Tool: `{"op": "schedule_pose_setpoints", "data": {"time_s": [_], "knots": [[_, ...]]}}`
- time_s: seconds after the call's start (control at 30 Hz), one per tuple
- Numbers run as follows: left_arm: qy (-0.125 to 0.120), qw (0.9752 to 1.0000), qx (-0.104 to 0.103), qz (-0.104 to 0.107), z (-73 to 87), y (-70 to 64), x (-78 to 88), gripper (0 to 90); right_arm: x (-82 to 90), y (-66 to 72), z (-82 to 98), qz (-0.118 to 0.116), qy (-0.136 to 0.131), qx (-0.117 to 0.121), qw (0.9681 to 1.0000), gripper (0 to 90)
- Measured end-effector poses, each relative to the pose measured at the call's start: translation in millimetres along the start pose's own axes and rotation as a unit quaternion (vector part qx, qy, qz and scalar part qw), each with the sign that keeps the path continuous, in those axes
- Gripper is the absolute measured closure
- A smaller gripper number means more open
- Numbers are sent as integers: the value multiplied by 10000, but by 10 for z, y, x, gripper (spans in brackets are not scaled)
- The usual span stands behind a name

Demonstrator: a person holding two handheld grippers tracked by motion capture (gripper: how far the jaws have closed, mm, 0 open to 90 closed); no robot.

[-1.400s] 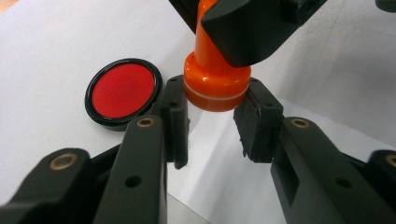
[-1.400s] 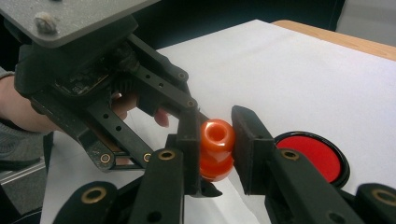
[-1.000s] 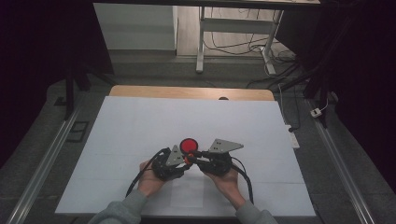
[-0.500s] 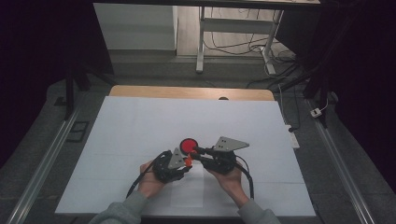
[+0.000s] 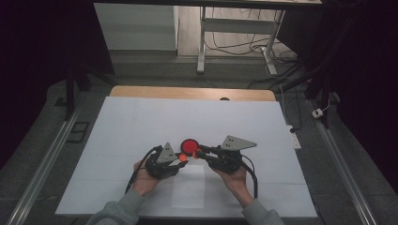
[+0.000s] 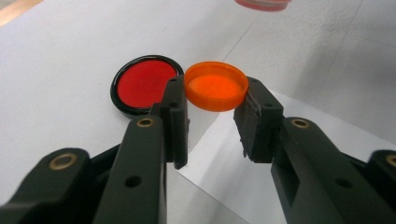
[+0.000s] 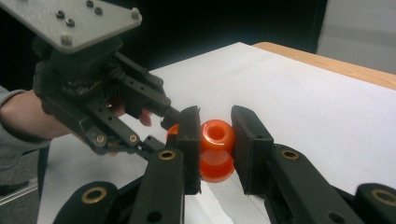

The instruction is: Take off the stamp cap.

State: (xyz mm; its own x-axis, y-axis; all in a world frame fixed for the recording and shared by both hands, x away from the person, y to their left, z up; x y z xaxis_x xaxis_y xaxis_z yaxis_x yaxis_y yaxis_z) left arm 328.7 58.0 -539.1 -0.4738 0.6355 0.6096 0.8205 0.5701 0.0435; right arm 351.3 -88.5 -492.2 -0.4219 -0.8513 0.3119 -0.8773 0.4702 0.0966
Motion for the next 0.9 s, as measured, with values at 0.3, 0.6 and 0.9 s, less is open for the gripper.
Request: {"op": "schedule_pose_setpoints", "data": {"time_s": [0.3,0.6,0.9], "knots": [[-178,9998,81,-76,43,59,165,657,-15,27,10,-108,47,55,9999,737],[-280,9994,186,-128,102,124,288,657,-1,23,-1,-164,-17,71,9998,736],[-295,9990,298,-129,220,134,441,656,21,-19,-1,-88,-27,29,10000,736]]}}
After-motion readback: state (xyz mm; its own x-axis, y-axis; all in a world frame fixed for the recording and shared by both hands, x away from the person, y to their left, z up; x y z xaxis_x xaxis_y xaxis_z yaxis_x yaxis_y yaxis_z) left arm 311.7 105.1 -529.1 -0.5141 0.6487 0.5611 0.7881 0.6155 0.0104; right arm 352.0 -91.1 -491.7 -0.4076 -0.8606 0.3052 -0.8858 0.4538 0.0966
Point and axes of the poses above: each handheld gripper's, and its own axes: x roughly backward along the jaws, z roughly out of its underside, y roughly to its left, the point moved 7 cm from there along -x, roughly forward along the jaws, and after that the axes turned 3 degrees about z, right-handed, at the moved point
